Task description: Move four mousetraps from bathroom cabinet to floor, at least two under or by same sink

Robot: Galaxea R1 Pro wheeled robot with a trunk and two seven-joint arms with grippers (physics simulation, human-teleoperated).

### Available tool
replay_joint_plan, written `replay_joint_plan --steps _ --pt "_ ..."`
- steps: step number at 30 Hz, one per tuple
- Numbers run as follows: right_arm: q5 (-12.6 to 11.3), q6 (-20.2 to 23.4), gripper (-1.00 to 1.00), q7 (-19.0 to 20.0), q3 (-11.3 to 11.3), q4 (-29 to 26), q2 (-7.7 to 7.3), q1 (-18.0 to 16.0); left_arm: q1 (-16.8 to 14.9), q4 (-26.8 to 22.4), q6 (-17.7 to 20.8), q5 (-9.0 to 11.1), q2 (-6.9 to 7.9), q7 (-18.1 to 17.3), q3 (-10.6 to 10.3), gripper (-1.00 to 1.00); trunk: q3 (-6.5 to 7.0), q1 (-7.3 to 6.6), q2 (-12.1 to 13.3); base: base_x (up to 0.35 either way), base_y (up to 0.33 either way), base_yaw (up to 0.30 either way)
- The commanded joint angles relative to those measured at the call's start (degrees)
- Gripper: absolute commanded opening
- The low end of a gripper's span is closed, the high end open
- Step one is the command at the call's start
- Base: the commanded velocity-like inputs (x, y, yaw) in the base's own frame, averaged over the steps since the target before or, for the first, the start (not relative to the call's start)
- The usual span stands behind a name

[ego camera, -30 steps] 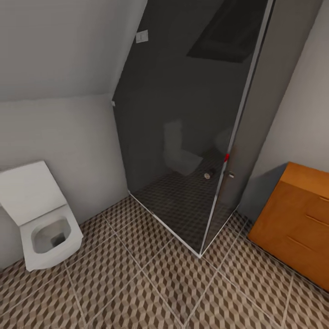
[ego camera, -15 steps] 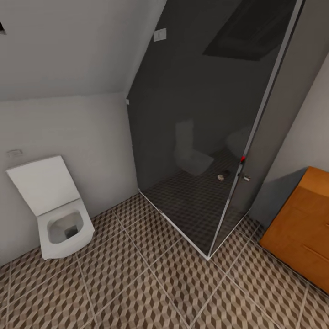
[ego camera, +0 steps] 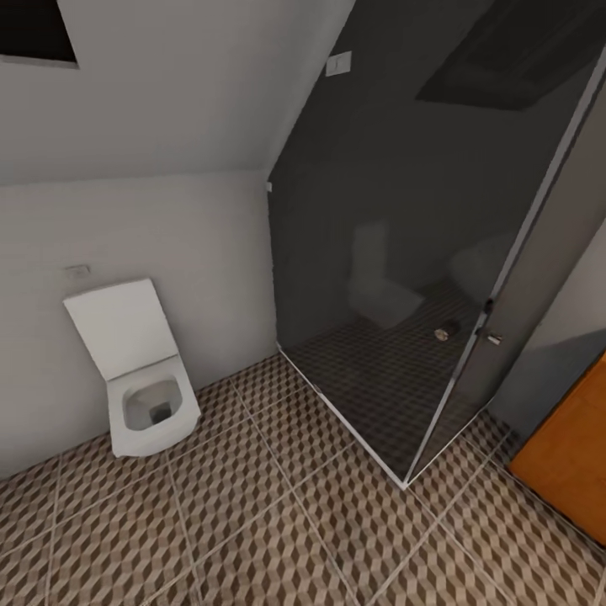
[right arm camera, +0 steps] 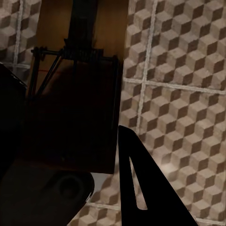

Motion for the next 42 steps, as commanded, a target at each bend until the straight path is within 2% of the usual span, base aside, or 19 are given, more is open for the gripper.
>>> replay_joint_plan --steps 1,24,29,37,42 --pt "-0.2 -0.1 -1.00 0.4 -0.1 0.0 -0.03 0.0 -0.1 -0.1 0.1 0.4 0.03 -0.1 -0.5 -1.00 -0.09 0.02 -0.1 0.000 0.000 0.283" --pt "0.0 -0.1 -1.00 0.4 -0.1 0.0 -0.02 1.1 -0.1 -0.1 0.1 0.5 0.01 -0.1 -0.5 -1.00 -0.09 0.02 -0.1 0.000 0.000 0.285" --pt "-0.6 -0.2 -1.00 0.1 -0.1 0.0 -0.10 1.2 -0.1 -0.2 0.2 0.5 -0.13 -0.2 -0.5 -1.00 -0.18 0.02 -0.1 0.000 0.000 0.285" --pt "-0.5 -0.4 -1.00 -1.5 -0.2 -0.1 -0.03 1.5 -0.1 -0.3 0.4 0.5 -0.20 -0.3 -0.5 -1.00 -0.34 0.02 -0.1 0.000 0.000 0.285" --pt "-0.6 -2.9 -1.00 -4.1 -0.2 -0.1 -0.01 1.6 -0.1 -0.3 0.4 0.5 -0.19 -0.2 -0.5 -1.00 -0.41 0.02 -0.1 0.000 0.000 0.285"
